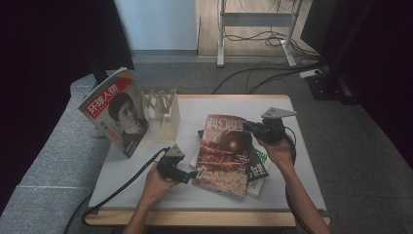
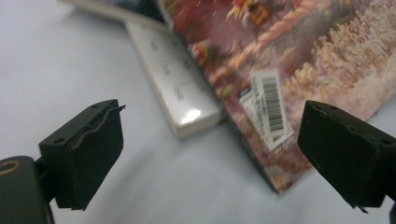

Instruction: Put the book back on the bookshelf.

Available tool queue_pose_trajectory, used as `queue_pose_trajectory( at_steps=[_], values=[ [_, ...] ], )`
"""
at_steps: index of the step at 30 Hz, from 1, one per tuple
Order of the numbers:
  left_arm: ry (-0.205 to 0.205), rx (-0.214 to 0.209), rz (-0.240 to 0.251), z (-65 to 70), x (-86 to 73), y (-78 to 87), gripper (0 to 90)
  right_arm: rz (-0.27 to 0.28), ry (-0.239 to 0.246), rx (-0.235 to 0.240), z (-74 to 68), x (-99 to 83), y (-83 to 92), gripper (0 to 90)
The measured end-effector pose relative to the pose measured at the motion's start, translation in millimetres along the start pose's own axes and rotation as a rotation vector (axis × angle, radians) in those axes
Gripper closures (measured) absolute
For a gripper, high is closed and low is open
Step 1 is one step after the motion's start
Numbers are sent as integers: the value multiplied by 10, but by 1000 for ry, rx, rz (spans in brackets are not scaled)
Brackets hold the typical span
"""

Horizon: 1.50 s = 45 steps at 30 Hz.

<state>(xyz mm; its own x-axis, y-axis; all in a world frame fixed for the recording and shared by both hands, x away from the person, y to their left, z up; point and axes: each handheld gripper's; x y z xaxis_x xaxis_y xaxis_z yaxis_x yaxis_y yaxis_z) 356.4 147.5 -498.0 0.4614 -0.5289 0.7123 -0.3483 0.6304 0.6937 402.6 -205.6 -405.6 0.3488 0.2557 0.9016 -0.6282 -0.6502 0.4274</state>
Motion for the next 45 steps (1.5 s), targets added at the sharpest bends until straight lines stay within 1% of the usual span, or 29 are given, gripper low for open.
queue_pose_trajectory(
  at_steps=[3, 5, 7, 8, 14, 16, 18, 20, 22, 23, 24, 26, 30, 33, 36, 40, 41, 42, 44, 45],
  values=[
    [-32, 4, -3, 21, 140, 0, 75, 11, 12, 7, -38, 33, 31, 836],
    [-43, 4, 4, 10, 213, -7, 95, 17, 21, 11, -60, 52, 55, 835],
    [-49, 13, -1, -13, 282, -24, 123, 24, 30, 14, -80, 70, 79, 835],
    [-52, 6, 6, -28, 305, -31, 137, 26, 33, 17, -93, 78, 90, 835],
    [-55, -29, 7, -111, 429, -120, 171, 41, 60, 31, -158, 128, 153, 833],
    [-64, -32, 1, -130, 457, -151, 183, 48, 63, 35, -183, 142, 164, 833],
    [-69, -55, 1, -139, 467, -181, 205, 52, 69, 40, -200, 154, 176, 832],
    [-77, -88, -6, -143, 467, -214, 233, 57, 74, 44, -212, 161, 186, 832],
    [-71, -115, -3, -146, 462, -240, 244, 61, 79, 50, -220, 165, 194, 831],
    [-71, -132, 0, -148, 459, -244, 264, 62, 81, 51, -223, 165, 195, 831],
    [-73, -136, -1, -146, 457, -247, 292, 62, 83, 50, -226, 164, 196, 831],
    [-68, -137, -4, -146, 456, -246, 301, 65, 84, 55, -227, 160, 199, 830],
    [-71, -122, -5, -142, 448, -227, 355, 70, 85, 65, -224, 154, 206, 830],
    [-57, -129, 2, -161, 439, -199, 428, 66, 88, 66, -218, 154, 207, 830],
    [-50, -138, 9, -175, 429, -178, 478, 66, 88, 68, -215, 153, 209, 830],
    [-45, -163, 19, -186, 425, -141, 564, 62, 91, 64, -215, 159, 207, 828],
    [-42, -196, 23, -191, 427, -132, 596, 60, 91, 62, -212, 161, 208, 827],
    [-45, -205, 29, -186, 427, -123, 646, 59, 91, 58, -208, 163, 209, 827],
    [-52, -214, 33, -175, 439, -96, 697, 53, 95, 50, -200, 164, 206, 827],
    [-53, -212, 29, -167, 446, -85, 703, 51, 94, 49, -193, 163, 204, 828]
  ],
)
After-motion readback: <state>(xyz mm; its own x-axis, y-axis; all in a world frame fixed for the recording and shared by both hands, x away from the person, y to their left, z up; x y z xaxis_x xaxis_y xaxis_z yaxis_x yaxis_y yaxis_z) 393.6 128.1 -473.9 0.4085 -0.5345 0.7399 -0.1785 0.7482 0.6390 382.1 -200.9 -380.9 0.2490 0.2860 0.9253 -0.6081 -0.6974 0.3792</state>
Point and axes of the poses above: each handheld gripper's, and its own axes: y roughly backward along the jaws, x roughly out of its top, z roughly to its right
